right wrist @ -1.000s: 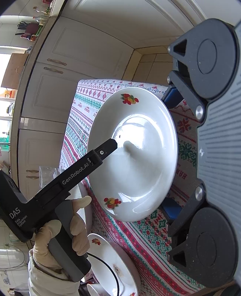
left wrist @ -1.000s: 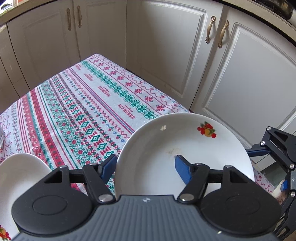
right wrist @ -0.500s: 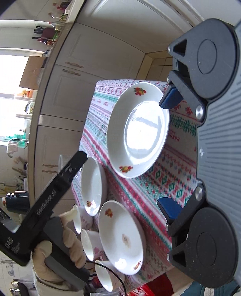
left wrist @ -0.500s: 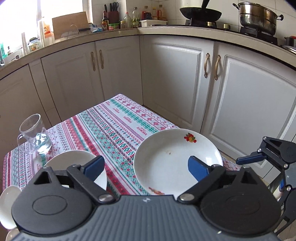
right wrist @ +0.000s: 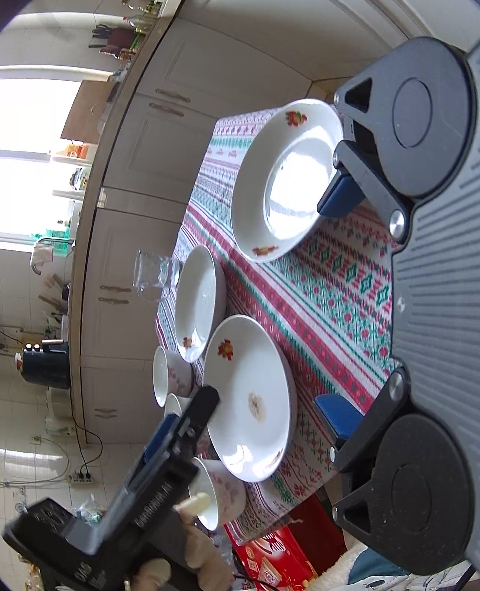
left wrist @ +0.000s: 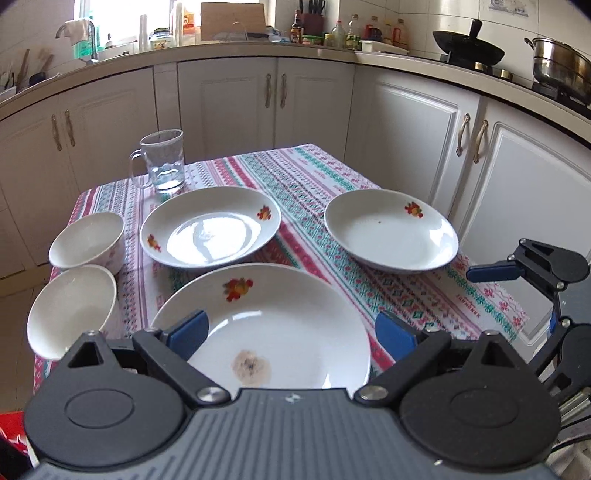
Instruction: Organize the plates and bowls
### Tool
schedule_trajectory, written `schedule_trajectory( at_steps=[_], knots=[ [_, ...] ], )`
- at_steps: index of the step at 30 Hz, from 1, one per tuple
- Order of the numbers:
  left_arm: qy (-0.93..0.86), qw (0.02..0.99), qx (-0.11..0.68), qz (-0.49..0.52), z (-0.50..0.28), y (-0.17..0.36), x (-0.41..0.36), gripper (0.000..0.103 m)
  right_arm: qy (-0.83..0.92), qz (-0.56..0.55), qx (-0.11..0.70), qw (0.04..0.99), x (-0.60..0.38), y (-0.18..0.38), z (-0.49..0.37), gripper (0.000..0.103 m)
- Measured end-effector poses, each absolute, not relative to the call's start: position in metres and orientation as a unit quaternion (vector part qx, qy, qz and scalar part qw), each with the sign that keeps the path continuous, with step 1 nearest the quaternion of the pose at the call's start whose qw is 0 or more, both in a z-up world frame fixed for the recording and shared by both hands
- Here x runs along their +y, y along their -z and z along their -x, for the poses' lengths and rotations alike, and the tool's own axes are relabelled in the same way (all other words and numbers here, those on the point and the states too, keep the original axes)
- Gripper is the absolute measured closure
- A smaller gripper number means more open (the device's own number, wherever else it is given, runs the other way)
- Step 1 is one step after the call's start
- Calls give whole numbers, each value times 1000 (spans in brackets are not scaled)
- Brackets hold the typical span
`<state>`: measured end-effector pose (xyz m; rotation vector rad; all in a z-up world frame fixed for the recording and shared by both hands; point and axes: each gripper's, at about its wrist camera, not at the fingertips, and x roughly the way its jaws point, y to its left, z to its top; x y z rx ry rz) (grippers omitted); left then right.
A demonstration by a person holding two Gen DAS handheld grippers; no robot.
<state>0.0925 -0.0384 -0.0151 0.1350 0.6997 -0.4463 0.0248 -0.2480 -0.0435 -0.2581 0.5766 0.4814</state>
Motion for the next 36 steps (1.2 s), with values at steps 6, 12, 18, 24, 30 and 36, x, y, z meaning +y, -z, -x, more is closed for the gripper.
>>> schedule_trajectory(
  at_steps=[6, 12, 18, 24, 30, 36],
  knots=[
    [209, 915, 335, -91, -73, 28, -28, 6, -252, 134, 292, 913, -228, 51, -28, 0],
    [213, 911, 337, -104, -64, 33, -20, 6, -258, 142, 300, 907, -214, 54, -30, 0],
    [214, 911, 337, -105, -70, 32, -14, 6, -268, 149, 309, 900, -205, 58, -35, 0],
    [220, 906, 346, -105, -83, 28, -12, 6, -280, 153, 317, 893, -199, 62, -42, 0],
    [234, 884, 392, -97, -114, 24, -10, 7, -301, 156, 322, 884, -192, 68, -53, 0],
    [229, 857, 455, -81, -153, 25, -9, 7, -332, 164, 324, 871, -183, 77, -64, 0]
  ],
)
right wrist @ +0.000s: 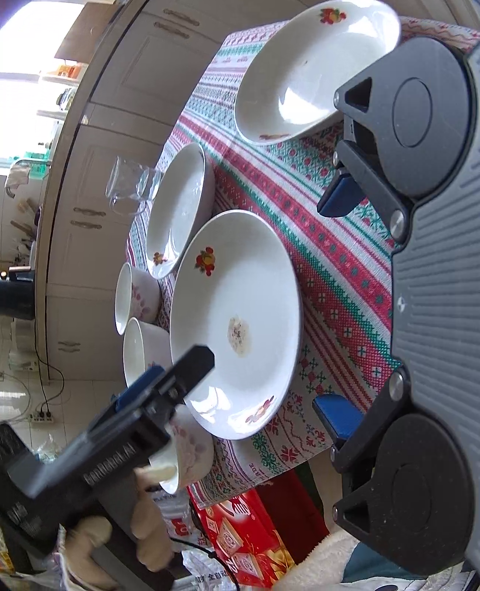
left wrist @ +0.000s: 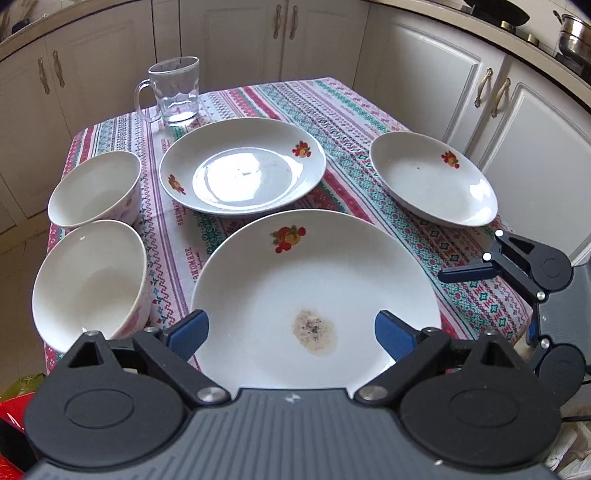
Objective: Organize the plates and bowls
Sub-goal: 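Reach the left tool to the stained white plate and grip its rim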
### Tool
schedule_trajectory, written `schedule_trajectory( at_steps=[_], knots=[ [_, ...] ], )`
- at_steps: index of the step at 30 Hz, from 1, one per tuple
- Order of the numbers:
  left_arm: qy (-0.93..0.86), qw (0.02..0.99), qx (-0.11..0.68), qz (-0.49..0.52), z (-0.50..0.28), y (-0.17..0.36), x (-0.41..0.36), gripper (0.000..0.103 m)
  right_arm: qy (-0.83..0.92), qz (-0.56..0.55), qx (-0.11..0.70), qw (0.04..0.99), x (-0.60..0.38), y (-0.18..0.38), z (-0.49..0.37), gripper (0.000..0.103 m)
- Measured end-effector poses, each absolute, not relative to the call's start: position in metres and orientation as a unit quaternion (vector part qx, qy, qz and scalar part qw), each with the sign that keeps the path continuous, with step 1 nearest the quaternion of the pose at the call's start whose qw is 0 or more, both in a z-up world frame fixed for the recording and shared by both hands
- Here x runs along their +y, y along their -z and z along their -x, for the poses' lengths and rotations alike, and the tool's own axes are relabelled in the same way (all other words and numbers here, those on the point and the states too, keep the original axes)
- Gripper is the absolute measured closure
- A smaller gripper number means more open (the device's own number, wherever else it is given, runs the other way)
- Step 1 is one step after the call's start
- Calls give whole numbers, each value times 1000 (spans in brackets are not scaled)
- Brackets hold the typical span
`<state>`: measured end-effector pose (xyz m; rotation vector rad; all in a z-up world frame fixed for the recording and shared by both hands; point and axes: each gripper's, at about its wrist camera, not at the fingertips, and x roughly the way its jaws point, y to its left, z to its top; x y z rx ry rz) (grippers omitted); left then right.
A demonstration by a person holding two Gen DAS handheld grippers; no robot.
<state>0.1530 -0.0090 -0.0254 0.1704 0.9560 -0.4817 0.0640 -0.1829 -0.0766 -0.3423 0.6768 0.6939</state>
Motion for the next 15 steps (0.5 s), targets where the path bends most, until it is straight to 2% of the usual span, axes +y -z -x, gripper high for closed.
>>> schedule_trajectory(
  at_steps=[10, 15],
  knots=[
    [218, 839, 483, -124, -191, 35, -23, 10, -362, 147, 326, 861, -181, 88, -77, 0],
    [210, 830, 500, -131, -209, 41, -23, 16, -369, 146, 322, 860, -181, 90, -78, 0]
  ],
)
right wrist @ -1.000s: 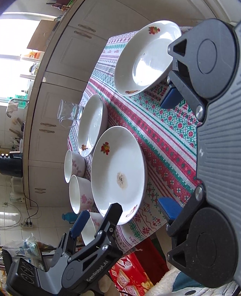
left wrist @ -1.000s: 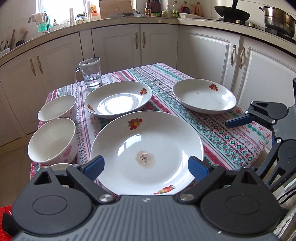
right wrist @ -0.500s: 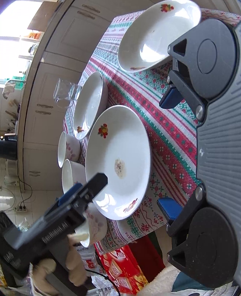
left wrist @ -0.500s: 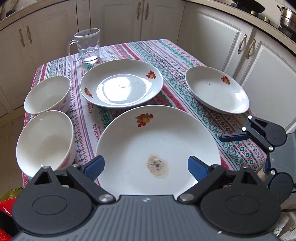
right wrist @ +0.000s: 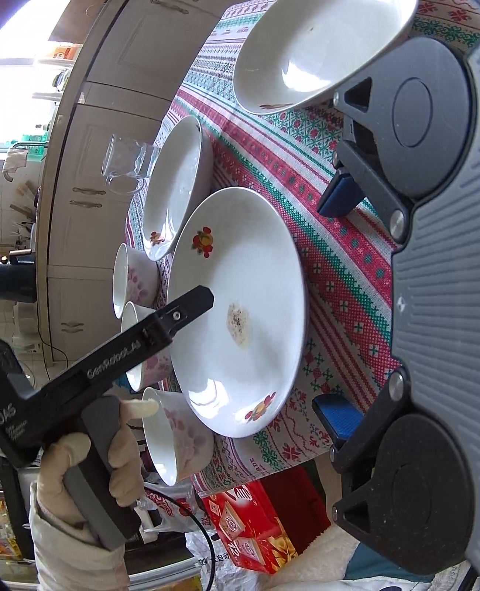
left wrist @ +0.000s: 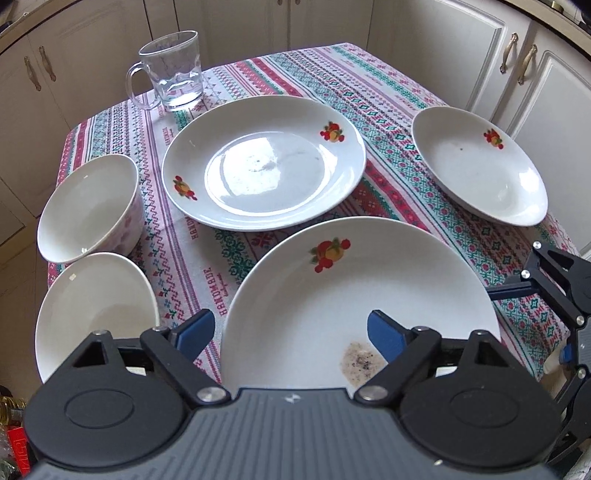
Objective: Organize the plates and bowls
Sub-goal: 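Reach the left tool to the stained white plate and grip its rim, then lift the stained plate with the left tool and lower it onto another plate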
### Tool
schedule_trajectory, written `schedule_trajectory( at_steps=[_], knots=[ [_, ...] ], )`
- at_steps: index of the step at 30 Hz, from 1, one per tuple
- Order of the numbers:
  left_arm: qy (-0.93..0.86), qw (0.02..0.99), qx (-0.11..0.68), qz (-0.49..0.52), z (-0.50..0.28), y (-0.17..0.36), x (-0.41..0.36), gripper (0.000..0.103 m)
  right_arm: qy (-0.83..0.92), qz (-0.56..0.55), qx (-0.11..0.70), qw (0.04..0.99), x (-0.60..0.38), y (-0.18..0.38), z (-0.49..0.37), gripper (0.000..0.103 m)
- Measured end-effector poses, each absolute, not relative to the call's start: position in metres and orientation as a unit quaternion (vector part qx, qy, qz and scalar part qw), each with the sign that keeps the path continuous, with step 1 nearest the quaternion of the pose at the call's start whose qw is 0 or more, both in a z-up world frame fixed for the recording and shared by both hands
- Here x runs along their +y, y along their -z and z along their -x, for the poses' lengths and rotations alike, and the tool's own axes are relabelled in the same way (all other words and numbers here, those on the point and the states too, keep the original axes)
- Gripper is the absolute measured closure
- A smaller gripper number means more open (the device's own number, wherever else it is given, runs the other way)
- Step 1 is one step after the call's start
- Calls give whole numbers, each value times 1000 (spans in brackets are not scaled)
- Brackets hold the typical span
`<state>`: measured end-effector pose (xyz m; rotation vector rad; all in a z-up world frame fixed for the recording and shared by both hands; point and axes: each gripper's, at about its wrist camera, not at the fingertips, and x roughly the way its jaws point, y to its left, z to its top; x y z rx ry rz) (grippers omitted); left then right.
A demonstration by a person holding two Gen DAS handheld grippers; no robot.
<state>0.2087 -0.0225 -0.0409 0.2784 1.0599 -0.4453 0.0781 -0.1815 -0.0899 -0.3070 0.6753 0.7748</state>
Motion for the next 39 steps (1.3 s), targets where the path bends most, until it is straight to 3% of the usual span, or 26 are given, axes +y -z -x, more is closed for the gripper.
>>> schedule_trajectory(
  at_steps=[10, 39],
  knots=[
    [231, 795, 540, -149, -222, 52, -27, 25, -377, 147, 315, 858, -173, 91, -80, 0],
    [251, 769, 565, -162, -228, 55, -31, 25, -359, 149, 309, 868, -163, 91, -85, 0]
  ],
)
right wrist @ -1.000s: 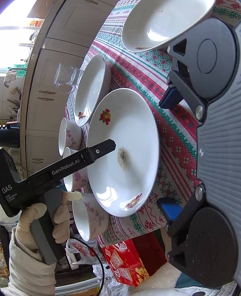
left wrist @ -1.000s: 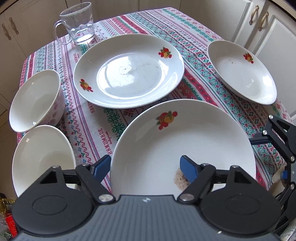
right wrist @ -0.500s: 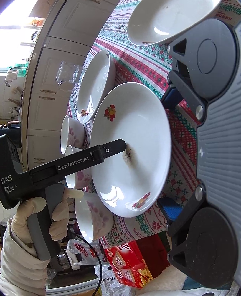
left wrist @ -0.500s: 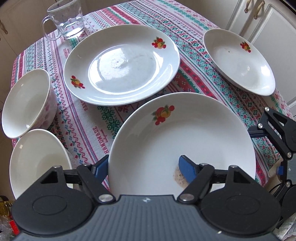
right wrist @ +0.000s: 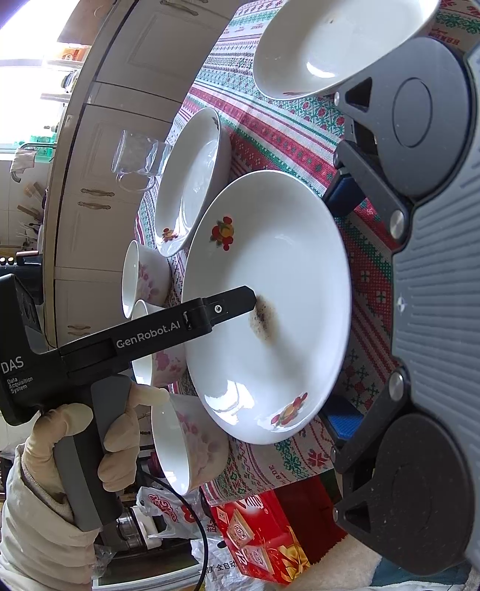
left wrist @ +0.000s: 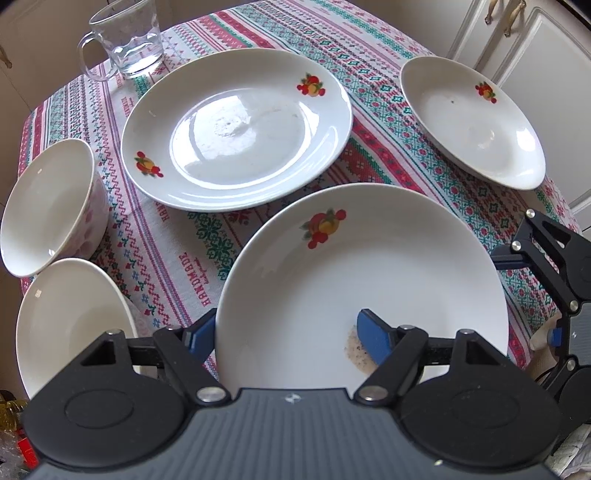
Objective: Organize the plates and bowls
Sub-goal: 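Lift the stained plate with the left tool and lower it onto another plate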
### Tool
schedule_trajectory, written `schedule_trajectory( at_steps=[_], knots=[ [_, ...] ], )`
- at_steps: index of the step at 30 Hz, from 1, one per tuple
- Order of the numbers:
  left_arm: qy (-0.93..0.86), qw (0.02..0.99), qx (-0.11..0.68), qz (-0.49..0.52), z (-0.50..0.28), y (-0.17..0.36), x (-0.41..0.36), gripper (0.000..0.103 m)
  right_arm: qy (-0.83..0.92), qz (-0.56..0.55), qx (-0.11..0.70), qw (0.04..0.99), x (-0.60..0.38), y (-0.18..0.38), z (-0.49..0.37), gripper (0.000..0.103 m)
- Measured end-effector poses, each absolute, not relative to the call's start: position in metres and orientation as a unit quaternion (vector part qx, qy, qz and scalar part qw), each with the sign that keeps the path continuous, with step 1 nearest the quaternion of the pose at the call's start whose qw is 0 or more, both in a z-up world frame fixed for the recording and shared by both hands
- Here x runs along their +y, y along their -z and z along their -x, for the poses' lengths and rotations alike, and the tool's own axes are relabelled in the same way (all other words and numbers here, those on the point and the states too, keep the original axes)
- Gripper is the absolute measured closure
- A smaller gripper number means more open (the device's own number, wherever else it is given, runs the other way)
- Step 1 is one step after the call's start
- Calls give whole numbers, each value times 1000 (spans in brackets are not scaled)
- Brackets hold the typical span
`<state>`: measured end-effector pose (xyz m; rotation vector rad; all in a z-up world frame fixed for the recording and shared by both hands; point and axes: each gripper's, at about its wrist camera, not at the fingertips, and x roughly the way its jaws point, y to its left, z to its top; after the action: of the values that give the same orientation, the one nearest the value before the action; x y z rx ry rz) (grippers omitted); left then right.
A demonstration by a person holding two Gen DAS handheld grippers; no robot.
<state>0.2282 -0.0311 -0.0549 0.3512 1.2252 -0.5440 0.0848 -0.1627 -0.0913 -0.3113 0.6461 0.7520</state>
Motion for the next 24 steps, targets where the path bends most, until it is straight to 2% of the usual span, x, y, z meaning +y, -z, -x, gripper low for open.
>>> schedule_trajectory(
  at_steps=[24],
  knots=[
    [273, 785, 535, -154, -221, 32, -44, 26, -357, 144, 308, 870, -191, 66, -85, 0]
  ],
)
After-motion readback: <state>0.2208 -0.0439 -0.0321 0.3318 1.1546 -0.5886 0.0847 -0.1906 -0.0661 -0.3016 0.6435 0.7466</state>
